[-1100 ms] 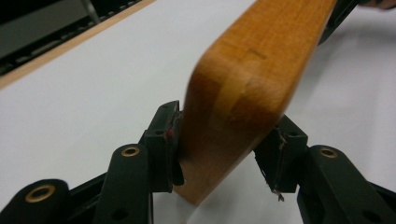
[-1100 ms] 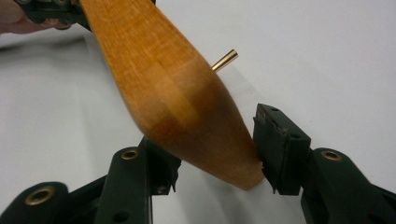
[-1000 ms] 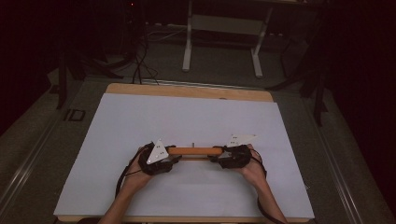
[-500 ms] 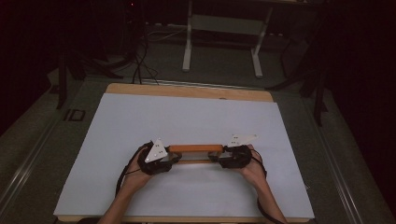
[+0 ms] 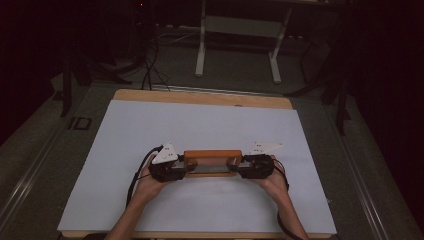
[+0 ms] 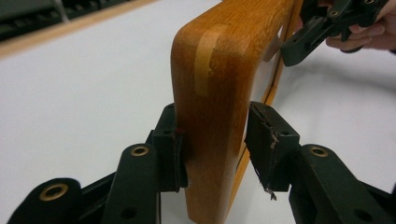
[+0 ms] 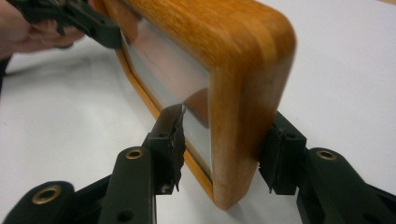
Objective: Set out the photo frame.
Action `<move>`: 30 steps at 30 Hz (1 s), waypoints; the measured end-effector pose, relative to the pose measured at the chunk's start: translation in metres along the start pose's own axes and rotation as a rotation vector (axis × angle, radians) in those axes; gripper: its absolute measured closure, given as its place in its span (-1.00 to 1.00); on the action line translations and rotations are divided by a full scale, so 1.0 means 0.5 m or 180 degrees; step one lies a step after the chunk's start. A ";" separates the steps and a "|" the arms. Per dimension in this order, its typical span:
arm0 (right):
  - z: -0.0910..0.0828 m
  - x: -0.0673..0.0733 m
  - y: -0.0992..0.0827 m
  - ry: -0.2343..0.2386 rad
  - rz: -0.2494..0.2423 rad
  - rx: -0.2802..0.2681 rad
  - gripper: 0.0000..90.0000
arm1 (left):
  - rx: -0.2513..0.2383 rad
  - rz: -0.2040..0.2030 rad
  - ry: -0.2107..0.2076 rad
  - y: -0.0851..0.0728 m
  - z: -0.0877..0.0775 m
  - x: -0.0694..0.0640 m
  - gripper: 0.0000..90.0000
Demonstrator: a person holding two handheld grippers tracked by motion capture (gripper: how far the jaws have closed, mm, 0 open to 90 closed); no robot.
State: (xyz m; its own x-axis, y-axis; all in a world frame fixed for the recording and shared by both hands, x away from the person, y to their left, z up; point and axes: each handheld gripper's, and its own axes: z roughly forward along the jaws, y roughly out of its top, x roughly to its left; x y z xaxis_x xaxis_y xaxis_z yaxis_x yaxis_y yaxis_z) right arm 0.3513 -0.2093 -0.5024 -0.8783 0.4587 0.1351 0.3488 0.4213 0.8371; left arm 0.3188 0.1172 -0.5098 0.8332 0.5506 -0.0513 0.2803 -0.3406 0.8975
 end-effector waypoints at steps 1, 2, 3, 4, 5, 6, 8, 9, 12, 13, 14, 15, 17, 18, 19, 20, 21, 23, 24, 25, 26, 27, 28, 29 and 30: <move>-0.004 -0.004 -0.003 0.0019 0.0068 -0.0008 0.22 | 0.0030 -0.0061 -0.0026 -0.001 0.007 0.002 0.28; -0.006 -0.010 -0.006 0.0060 0.0161 0.0013 0.23 | 0.0090 -0.0099 -0.0040 -0.002 0.017 0.004 0.27; -0.006 -0.016 -0.010 0.0095 0.0229 0.0074 0.23 | 0.0097 -0.0096 -0.0007 -0.004 0.023 0.003 0.25; -0.003 -0.018 -0.014 0.0085 0.0278 0.0100 0.23 | 0.0102 -0.0131 0.0021 -0.003 0.025 0.004 0.23; -0.003 -0.023 -0.016 0.0117 0.0345 0.0055 0.24 | 0.0107 -0.0174 0.0022 -0.002 0.026 0.006 0.21; -0.003 -0.027 -0.017 0.0140 0.0399 0.0044 0.23 | 0.0106 -0.0189 0.0026 -0.002 0.027 0.008 0.21; 0.000 -0.032 -0.016 0.0158 0.0465 0.0023 0.23 | 0.0104 -0.0229 0.0057 -0.003 0.029 0.009 0.19; 0.001 -0.033 -0.017 0.0162 0.0495 0.0005 0.24 | 0.0120 -0.0223 0.0097 -0.002 0.030 0.009 0.17; 0.003 -0.034 -0.018 0.0142 0.0567 0.0016 0.30 | 0.0185 -0.0274 0.0239 -0.006 0.033 0.014 0.12; 0.003 -0.035 -0.020 0.0126 0.0581 0.0026 0.31 | 0.0206 -0.0278 0.0255 -0.008 0.032 0.016 0.13; 0.003 -0.036 -0.021 0.0139 0.0602 0.0019 0.33 | 0.0206 -0.0292 0.0251 -0.010 0.030 0.018 0.15; 0.003 -0.037 -0.023 0.0154 0.0603 0.0000 0.33 | 0.0199 -0.0303 0.0236 -0.012 0.028 0.020 0.18; 0.004 -0.035 -0.024 0.0131 0.0558 -0.0020 0.32 | 0.0213 -0.0274 0.0248 -0.012 0.026 0.020 0.20; 0.004 -0.035 -0.024 0.0118 0.0552 -0.0024 0.31 | 0.0219 -0.0270 0.0246 -0.012 0.026 0.019 0.20; 0.004 -0.035 -0.024 0.0102 0.0544 -0.0027 0.30 | 0.0230 -0.0265 0.0246 -0.012 0.027 0.019 0.20; 0.004 -0.035 -0.024 0.0089 0.0541 -0.0032 0.29 | 0.0241 -0.0263 0.0249 -0.012 0.026 0.018 0.20; 0.004 -0.034 -0.024 0.0074 0.0541 -0.0034 0.25 | 0.0260 -0.0284 0.0254 -0.014 0.026 0.018 0.18; 0.002 -0.036 -0.024 0.0025 0.0551 -0.0043 0.23 | 0.0261 -0.0313 0.0221 -0.016 0.025 0.019 0.17; 0.001 -0.036 -0.024 0.0020 0.0553 -0.0055 0.23 | 0.0266 -0.0314 0.0224 -0.016 0.024 0.019 0.17; 0.000 -0.037 -0.025 0.0020 0.0562 -0.0055 0.22 | 0.0270 -0.0306 0.0230 -0.015 0.024 0.020 0.17; 0.000 -0.038 -0.025 0.0015 0.0562 -0.0050 0.19 | 0.0269 -0.0318 0.0227 -0.015 0.022 0.020 0.17; -0.001 -0.039 -0.026 0.0003 0.0562 -0.0054 0.16 | 0.0272 -0.0332 0.0240 -0.015 0.022 0.021 0.16; -0.002 -0.039 -0.026 -0.0008 0.0574 -0.0055 0.13 | 0.0268 -0.0346 0.0244 -0.016 0.021 0.022 0.13; -0.002 -0.039 -0.026 -0.0020 0.0575 -0.0047 0.11 | 0.0268 -0.0351 0.0254 -0.016 0.020 0.023 0.10; -0.003 -0.039 -0.027 -0.0019 0.0574 -0.0045 0.09 | 0.0267 -0.0371 0.0267 -0.016 0.018 0.026 0.07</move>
State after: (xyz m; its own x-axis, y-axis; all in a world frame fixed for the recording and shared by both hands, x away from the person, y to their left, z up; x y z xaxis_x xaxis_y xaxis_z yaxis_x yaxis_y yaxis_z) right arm 0.3635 -0.2250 -0.5154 -0.8000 0.5303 0.2806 0.4957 0.3208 0.8070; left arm 0.3314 0.1203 -0.5217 0.7510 0.6505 -0.1130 0.4145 -0.3313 0.8476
